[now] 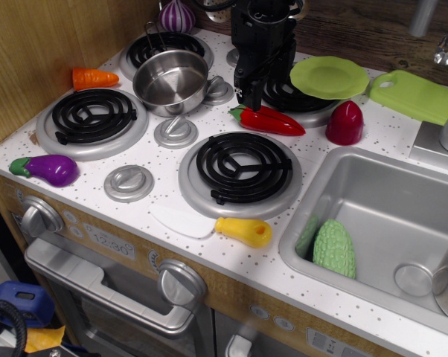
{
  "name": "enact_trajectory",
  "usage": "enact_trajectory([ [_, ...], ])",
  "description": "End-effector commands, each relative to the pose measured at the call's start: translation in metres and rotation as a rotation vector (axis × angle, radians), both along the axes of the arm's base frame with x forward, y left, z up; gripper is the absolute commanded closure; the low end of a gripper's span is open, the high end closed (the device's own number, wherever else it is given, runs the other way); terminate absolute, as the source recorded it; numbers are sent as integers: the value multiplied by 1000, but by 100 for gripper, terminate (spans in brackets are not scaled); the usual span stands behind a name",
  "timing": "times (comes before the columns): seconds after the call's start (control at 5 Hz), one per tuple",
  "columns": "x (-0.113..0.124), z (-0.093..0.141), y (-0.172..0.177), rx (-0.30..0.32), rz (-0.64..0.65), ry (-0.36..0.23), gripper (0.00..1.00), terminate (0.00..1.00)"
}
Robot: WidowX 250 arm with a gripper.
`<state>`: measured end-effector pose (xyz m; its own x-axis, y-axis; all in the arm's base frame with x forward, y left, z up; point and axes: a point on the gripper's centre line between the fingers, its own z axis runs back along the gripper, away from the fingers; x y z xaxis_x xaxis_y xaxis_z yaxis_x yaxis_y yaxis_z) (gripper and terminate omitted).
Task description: Put pepper in pot or pan
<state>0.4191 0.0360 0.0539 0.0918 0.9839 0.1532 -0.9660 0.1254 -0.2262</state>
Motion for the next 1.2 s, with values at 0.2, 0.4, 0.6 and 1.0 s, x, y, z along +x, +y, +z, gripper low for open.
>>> enact_trajectory([
  [0.2,1,-11,6,-32,8,-12,0,0],
  [0.4,2,-22,9,-63,15,-20,0,0],
  [0.6,1,-32,14,-77,11,-31,0,0],
  [1.0,3,-49,23,-132,19,-39,100,0],
])
